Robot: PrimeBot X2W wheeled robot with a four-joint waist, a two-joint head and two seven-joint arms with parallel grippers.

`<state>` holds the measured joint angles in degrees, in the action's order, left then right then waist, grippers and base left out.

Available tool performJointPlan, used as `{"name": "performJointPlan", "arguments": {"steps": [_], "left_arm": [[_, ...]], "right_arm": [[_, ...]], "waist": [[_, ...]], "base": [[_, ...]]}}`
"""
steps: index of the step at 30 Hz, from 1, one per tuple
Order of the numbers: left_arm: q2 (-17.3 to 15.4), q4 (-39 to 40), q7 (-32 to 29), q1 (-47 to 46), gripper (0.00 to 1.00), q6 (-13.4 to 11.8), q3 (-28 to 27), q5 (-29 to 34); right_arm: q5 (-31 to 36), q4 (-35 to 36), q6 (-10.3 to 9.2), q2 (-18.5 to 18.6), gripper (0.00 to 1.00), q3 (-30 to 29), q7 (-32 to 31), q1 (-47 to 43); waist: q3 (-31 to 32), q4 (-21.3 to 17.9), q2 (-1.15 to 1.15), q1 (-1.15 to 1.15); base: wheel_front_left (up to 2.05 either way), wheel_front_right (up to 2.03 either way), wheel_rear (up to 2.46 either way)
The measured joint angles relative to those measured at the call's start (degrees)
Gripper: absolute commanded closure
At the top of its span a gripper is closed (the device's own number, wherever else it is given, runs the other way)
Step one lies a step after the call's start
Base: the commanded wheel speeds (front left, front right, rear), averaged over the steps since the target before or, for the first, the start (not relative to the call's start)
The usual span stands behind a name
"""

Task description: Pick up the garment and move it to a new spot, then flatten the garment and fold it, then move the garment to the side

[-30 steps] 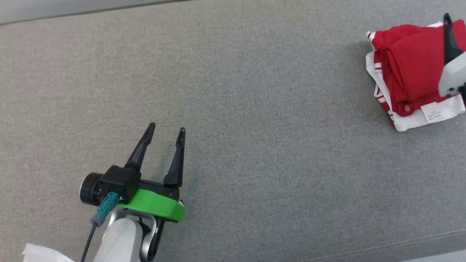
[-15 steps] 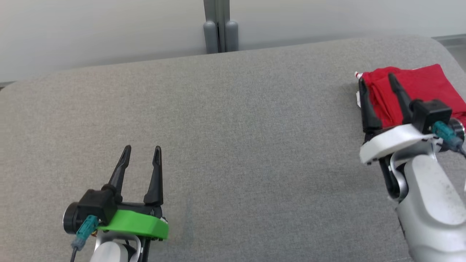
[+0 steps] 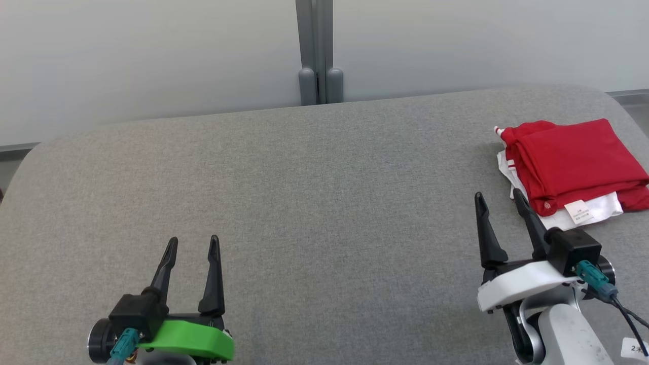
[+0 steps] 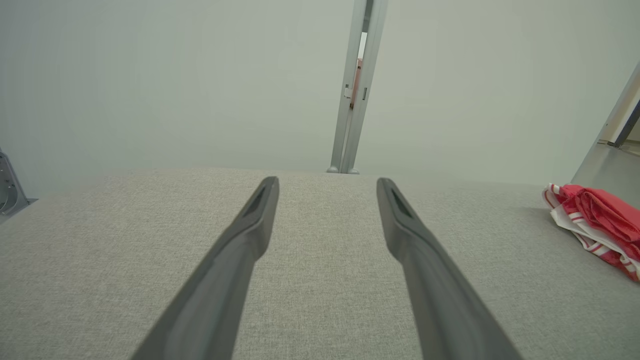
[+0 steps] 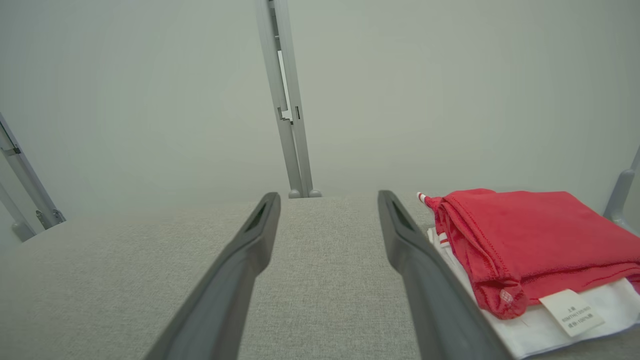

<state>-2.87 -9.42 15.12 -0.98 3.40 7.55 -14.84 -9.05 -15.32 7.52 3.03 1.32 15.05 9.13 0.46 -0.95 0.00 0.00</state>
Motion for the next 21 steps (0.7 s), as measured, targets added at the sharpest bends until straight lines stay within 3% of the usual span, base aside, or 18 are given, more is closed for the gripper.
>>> {"name": "performJointPlan", "arguments": {"steps": [11, 21], "left_arm": [[0.00, -0.36, 0.00, 0.68, 0.00, -2.98, -0.37, 0.66], [0.01, -0.43, 0.00, 0.67, 0.00, -2.41, -0.75, 0.27]], "right_arm": [[-1.56, 1.71, 0.00, -0.14, 0.00, 2.26, 0.00, -2.92], [-1.71, 1.76, 0.00, -0.14, 0.00, 2.69, 0.00, -2.92]], "waist": [[-0.01, -0.14, 0.00, 0.00], [0.26, -0.59, 0.00, 0.00]], "base": [[0.00, 0.00, 0.00], [0.00, 0.00, 0.00]]}}
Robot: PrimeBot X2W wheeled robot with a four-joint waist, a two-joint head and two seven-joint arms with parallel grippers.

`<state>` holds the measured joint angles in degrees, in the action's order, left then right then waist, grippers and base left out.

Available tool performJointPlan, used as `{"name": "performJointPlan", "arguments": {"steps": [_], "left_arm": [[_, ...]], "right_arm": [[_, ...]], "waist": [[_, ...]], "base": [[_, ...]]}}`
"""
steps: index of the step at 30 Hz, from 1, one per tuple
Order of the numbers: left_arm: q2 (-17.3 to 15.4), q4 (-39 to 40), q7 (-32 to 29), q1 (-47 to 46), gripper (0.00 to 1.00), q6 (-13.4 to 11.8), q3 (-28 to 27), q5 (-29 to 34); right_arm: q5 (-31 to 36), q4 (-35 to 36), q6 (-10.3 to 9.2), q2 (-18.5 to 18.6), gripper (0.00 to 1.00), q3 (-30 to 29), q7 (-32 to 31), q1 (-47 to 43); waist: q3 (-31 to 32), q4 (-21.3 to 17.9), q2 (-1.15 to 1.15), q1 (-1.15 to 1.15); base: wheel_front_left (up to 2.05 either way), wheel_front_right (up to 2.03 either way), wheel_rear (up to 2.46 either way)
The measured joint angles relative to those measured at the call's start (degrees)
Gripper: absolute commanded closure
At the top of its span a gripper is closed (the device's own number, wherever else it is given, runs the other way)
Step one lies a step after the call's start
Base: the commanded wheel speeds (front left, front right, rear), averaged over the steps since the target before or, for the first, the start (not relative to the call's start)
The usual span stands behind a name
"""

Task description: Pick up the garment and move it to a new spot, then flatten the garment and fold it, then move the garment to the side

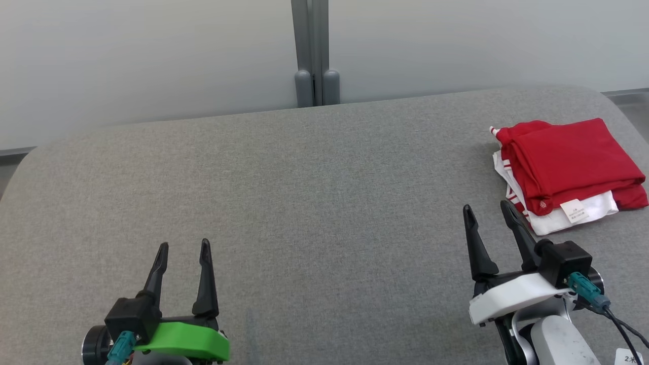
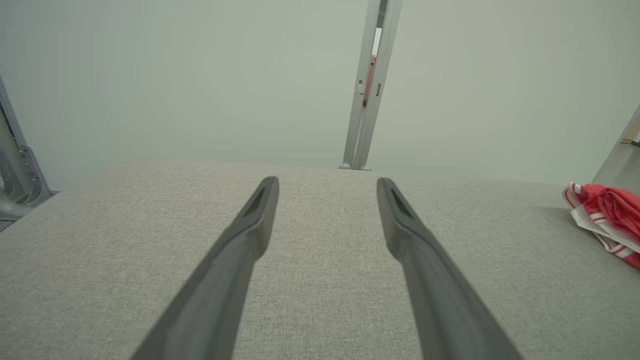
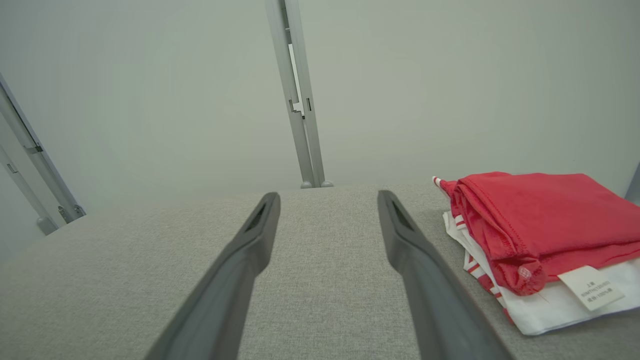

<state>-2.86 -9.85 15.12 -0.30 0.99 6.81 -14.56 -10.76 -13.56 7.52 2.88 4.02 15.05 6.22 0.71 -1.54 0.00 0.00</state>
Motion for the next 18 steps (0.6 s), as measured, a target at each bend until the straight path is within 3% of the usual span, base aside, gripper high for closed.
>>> {"name": "performJointPlan", "arguments": {"steps": [4, 12, 18], "left_arm": [[0.00, -0.04, 0.00, -0.01, 0.00, -0.01, 0.00, -0.10], [0.00, -1.14, 0.00, 0.01, 0.00, 2.57, 0.20, -3.41], [0.01, -1.15, 0.00, 0.02, 0.00, 2.26, -0.68, -4.12]], "right_arm": [[-0.08, 0.07, -0.01, 0.00, 0.00, 0.27, 0.00, 0.00], [-0.71, -0.03, 0.00, -0.01, 0.00, 0.37, 0.00, 0.01], [-0.78, 0.02, -0.01, -0.01, 0.00, 0.44, 0.00, 0.01]], "waist": [[0.06, 0.00, 0.00, 0.00], [0.07, -0.08, 0.00, 0.00], [0.04, -0.09, 0.00, 0.00]], "base": [[0.00, 0.00, 0.00], [0.00, 0.00, 0.00], [0.00, 0.00, 0.00]]}}
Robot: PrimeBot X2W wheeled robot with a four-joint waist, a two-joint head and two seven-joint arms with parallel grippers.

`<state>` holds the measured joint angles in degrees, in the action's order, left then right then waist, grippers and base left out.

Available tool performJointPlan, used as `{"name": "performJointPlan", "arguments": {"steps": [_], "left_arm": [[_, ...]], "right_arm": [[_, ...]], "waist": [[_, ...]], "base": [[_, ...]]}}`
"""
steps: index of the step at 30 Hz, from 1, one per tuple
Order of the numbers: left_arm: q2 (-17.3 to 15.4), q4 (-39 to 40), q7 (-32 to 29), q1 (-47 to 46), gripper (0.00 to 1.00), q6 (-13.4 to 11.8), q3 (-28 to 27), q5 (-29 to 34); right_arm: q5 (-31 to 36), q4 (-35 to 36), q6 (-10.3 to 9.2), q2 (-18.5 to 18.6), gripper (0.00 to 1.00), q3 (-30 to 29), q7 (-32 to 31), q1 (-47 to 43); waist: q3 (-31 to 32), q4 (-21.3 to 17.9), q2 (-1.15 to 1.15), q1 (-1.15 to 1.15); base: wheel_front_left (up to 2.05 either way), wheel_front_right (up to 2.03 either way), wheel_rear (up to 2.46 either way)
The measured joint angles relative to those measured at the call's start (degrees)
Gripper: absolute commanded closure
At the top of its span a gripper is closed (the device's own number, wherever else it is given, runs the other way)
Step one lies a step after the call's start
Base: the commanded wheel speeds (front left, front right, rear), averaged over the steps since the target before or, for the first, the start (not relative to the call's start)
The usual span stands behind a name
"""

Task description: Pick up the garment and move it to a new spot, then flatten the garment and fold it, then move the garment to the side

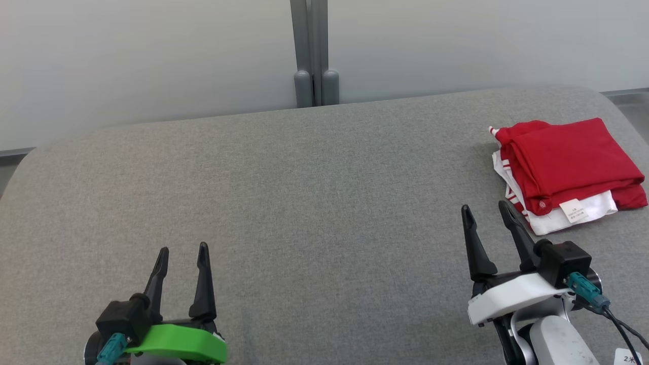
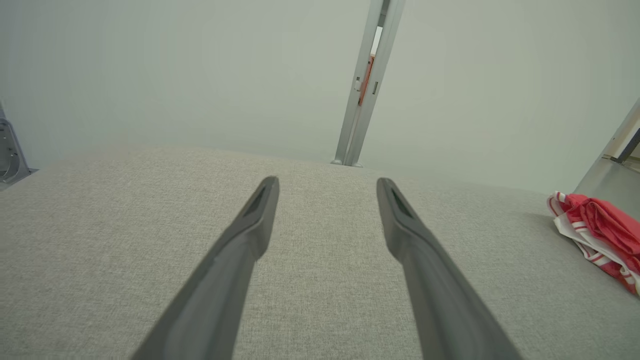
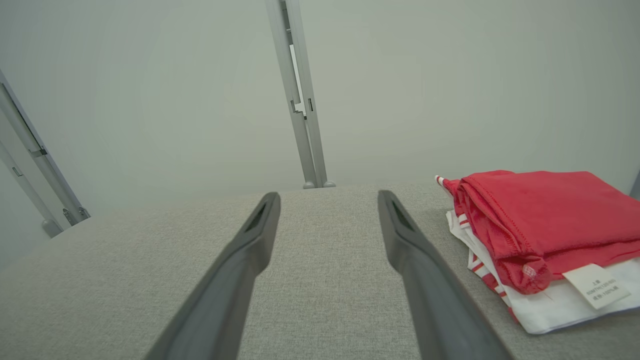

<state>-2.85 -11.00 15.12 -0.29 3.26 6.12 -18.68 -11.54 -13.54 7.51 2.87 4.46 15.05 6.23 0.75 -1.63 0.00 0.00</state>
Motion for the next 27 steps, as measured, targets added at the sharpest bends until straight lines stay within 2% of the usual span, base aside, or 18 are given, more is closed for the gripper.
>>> {"name": "performJointPlan", "arguments": {"steps": [4, 5, 10, 27], "left_arm": [[0.00, -0.43, 0.00, 0.01, 0.00, 0.05, -0.04, -1.29], [0.01, -0.67, 0.00, 0.01, 1.00, 0.08, -0.01, -1.37], [0.15, -2.76, -0.46, 0.40, 1.00, 0.08, -0.01, -2.42], [0.15, -2.97, -5.06, 0.22, 1.00, 0.79, -2.55, -18.02]], "right_arm": [[0.00, 0.02, 0.01, 0.00, 0.00, -0.02, 0.00, 0.00], [0.02, -0.20, 0.01, -0.01, 1.00, -0.02, 0.00, -0.06], [-0.88, -2.21, 0.01, -0.19, 1.00, -0.01, -0.40, -1.77], [-18.80, -2.07, 0.01, -0.11, 1.00, -2.04, -4.80, -1.85]], "waist": [[0.02, -0.01, 0.00, 0.00], [0.02, -0.01, 0.00, 0.00], [0.01, 0.00, 0.00, 0.00], [-0.12, 0.23, 0.00, 0.00]], "base": [[0.00, 0.00, 0.00], [0.00, 0.00, 0.00], [0.00, 0.00, 0.00], [0.00, 0.00, 0.00]]}}
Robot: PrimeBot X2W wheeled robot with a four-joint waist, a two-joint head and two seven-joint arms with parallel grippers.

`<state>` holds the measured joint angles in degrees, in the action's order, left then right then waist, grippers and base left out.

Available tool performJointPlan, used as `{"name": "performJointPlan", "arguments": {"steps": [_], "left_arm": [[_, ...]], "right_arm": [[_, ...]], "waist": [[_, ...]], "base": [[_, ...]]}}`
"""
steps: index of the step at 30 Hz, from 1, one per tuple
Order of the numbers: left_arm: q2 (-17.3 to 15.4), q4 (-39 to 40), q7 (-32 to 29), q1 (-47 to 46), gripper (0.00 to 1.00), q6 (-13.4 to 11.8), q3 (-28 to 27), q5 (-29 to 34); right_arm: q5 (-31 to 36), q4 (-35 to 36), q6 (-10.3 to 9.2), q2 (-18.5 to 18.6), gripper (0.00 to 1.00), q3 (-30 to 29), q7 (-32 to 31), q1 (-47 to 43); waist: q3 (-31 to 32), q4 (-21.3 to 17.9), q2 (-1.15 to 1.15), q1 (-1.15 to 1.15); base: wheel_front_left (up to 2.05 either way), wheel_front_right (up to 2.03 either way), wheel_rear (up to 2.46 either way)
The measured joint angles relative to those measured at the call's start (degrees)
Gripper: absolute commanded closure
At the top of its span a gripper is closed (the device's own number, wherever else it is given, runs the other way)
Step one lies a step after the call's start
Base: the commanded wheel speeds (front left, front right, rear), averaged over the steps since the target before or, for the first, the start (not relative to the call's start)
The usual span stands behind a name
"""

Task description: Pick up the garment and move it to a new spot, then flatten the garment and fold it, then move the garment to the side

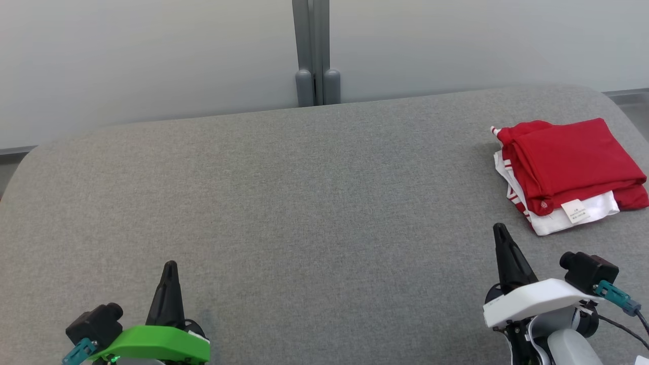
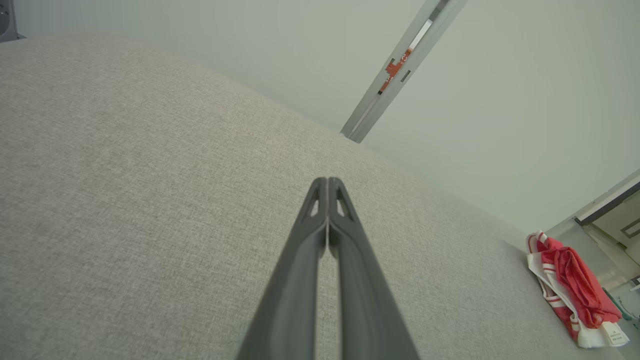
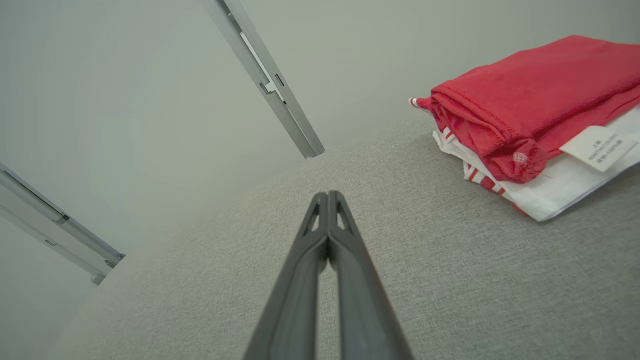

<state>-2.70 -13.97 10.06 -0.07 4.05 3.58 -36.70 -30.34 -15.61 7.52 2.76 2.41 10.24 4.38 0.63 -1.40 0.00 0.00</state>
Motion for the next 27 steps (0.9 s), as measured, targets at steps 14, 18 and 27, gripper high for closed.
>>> {"name": "performJointPlan", "arguments": {"steps": [14, 18, 27], "left_arm": [[0.00, -0.02, -3.16, -0.76, 1.00, 0.59, -1.92, -10.87], [0.00, -0.02, -4.04, -1.26, 1.00, 0.76, -2.41, -13.67], [0.00, -0.04, -5.76, -1.81, 1.00, 1.09, -3.50, -19.59]], "right_arm": [[-12.27, 0.25, -0.02, 0.12, 1.00, -1.58, -3.16, 0.08], [-15.43, 0.31, -0.03, 0.14, 1.00, -1.97, -3.89, 0.13], [-21.99, 0.49, -0.03, 0.20, 1.00, -2.89, -5.70, 0.42]], "waist": [[-0.10, 0.18, 0.00, 0.00], [-0.14, 0.23, 0.00, 0.00], [-0.20, 0.35, 0.00, 0.00]], "base": [[0.00, 0.00, 0.00], [0.00, 0.00, 0.00], [0.00, 0.00, 0.00]]}}
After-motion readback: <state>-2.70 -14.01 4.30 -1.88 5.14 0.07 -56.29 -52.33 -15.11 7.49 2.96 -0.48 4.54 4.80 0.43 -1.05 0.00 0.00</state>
